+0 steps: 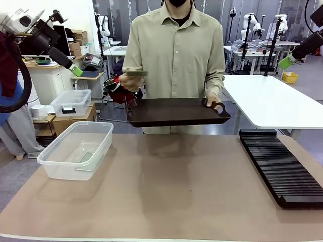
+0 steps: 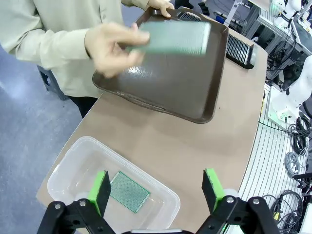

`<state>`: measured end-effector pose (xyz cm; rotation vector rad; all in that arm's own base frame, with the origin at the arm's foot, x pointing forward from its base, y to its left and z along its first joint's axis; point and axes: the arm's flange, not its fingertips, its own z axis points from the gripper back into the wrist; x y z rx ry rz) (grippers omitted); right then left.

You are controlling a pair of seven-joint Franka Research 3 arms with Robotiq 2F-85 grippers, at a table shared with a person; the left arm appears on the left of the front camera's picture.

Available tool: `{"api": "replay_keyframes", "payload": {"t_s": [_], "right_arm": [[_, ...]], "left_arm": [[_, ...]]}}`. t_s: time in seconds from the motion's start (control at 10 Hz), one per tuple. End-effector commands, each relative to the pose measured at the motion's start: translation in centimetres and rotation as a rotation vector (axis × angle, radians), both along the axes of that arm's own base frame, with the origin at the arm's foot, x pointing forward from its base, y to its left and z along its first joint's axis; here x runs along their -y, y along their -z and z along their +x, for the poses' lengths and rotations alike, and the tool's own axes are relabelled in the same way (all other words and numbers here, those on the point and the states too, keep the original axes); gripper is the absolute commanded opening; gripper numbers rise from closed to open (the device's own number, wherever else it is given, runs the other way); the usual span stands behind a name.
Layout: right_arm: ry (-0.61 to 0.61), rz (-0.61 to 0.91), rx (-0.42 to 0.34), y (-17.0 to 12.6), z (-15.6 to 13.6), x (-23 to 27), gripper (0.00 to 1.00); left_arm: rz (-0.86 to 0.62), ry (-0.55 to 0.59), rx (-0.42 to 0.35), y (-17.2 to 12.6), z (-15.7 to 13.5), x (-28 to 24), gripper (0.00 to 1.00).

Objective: Sort PCBs into racks and boxes based on the side picked up.
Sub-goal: Pick up the Blank PCB handed by the Human.

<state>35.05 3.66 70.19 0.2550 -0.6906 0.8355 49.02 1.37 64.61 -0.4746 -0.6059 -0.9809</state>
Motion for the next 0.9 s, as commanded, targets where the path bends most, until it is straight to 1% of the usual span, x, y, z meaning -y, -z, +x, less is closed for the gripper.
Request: {"api": "replay_keyframes", "payload": {"t_s": [0.0, 0.8], "right_arm": [[-0.007, -0.006, -0.001, 0.07, -0.16, -0.09, 1.0], [-0.007, -0.006, -0.001, 0.07, -0.16, -0.09, 1.0]], "left_arm": [[0.001, 0.0, 0.003, -0.13, 0.32, 0.02, 1.0], [0.001, 0.0, 0.003, -0.13, 0.32, 0.02, 1.0]]}}
